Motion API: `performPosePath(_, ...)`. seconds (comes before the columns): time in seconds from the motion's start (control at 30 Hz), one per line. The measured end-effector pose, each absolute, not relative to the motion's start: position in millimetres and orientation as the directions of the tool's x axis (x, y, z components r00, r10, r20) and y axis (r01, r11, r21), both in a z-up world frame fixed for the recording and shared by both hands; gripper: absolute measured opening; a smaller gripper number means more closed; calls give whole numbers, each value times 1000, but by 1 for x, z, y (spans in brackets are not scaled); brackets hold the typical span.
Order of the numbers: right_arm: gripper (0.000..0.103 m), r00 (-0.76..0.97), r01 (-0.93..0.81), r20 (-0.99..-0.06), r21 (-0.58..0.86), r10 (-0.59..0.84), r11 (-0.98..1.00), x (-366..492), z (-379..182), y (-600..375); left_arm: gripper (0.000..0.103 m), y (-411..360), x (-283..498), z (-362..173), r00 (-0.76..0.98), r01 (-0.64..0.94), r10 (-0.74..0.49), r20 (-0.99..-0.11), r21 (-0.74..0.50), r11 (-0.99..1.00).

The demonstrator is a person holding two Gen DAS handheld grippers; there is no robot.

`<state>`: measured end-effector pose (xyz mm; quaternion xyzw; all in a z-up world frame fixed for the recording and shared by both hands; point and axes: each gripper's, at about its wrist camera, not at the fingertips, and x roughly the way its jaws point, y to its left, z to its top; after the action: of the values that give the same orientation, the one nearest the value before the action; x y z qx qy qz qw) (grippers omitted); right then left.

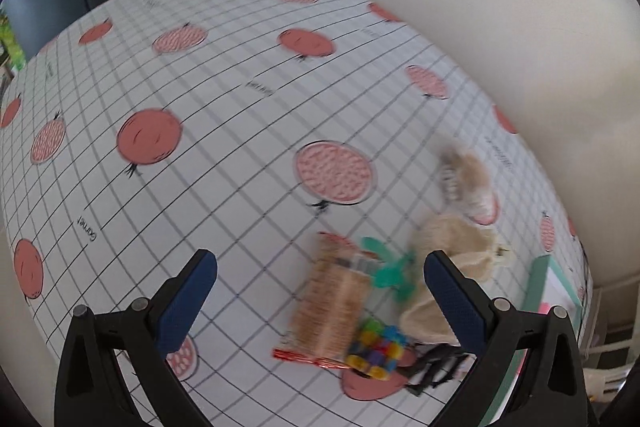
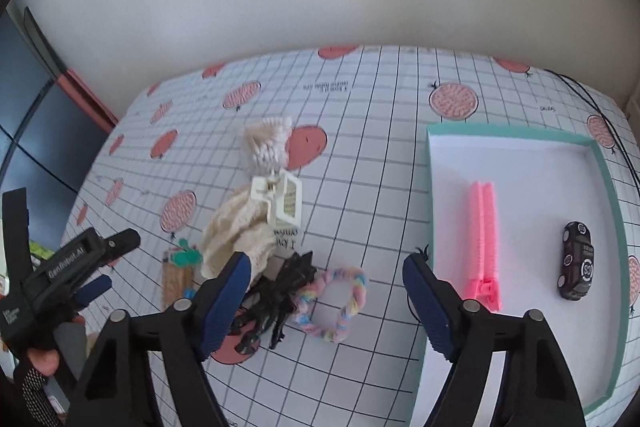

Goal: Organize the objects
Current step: 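Move both tools back toward the remaining items, then grasp the wrapped snack bar with the left gripper while the right grasps the pastel ring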

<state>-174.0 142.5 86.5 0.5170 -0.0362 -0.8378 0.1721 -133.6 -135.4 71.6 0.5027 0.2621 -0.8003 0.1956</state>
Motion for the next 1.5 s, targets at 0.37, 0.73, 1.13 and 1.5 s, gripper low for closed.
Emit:
performPosePath(0.37, 48, -310, 241, -901, 234, -303, -942, -176, 60, 139, 103, -127, -134, 62, -386, 586, -48, -921, -204, -784)
performPosePath(0.73, 33, -277, 239, -923, 205, -269, -949, -178, 48, 138, 95, -113, -142, 52, -369, 541, -32, -929, -186, -820)
performPosePath(1.13, 16, -235, 229, -936, 209, -263, -951, -185, 33, 144, 68, -102, -147, 42, -341, 508, -41, -939, -147, -849)
performPosePath(1.5, 13, -214, 219, -942, 212, -259, -953, -184, 26, 150, 50, -105, -145, 32, -305, 517, -47, -951, -124, -847)
